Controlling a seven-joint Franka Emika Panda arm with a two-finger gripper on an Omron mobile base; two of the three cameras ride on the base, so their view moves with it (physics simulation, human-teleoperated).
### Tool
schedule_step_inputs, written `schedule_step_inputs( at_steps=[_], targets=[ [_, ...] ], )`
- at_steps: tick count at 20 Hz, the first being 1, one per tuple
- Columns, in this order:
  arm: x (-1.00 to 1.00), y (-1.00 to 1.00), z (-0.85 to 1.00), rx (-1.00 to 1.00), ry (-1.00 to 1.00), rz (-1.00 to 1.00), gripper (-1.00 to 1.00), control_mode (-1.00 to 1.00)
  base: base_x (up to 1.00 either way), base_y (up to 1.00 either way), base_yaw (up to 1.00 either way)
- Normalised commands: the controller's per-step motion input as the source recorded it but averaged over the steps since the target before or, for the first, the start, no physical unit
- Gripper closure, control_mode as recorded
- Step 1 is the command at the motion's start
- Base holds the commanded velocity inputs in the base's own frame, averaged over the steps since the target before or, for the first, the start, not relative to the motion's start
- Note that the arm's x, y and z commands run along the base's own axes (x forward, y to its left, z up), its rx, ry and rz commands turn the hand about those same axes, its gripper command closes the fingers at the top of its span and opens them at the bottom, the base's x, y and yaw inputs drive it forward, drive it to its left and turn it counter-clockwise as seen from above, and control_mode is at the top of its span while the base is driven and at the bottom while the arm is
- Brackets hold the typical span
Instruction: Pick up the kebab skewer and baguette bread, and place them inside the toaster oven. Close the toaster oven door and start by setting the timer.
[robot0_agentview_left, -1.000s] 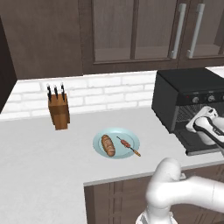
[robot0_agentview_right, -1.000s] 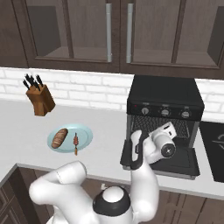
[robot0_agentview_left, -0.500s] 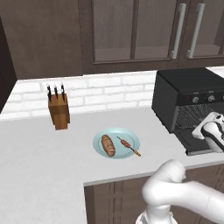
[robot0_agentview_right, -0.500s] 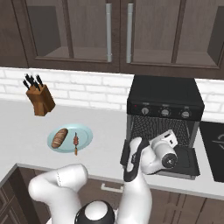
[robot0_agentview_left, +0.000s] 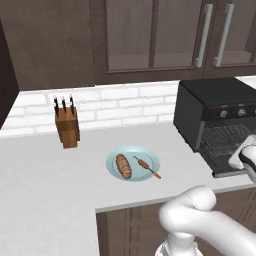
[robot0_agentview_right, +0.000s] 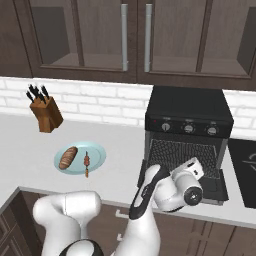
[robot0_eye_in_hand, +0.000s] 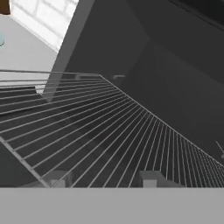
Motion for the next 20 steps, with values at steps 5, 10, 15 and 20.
schedule_step_inputs(
  at_steps=[5,10,15,20],
  targets=[
    [-0.52,-0.06,0.32,0.00,0.09,-0.01,1.00,-1.00,0.00,0.00,0.00],
    [-0.65,-0.04,0.35,0.00,0.12,-0.01,1.00,-1.00,0.00,0.00,0.00],
    [-0.69,-0.08,0.59,0.00,0.13,0.00,1.00,-1.00,0.00,0.00,0.00],
    [-0.75,0.16,1.00,0.00,0.21,-0.01,1.00,-1.00,0.00,0.00,0.00]
  ],
)
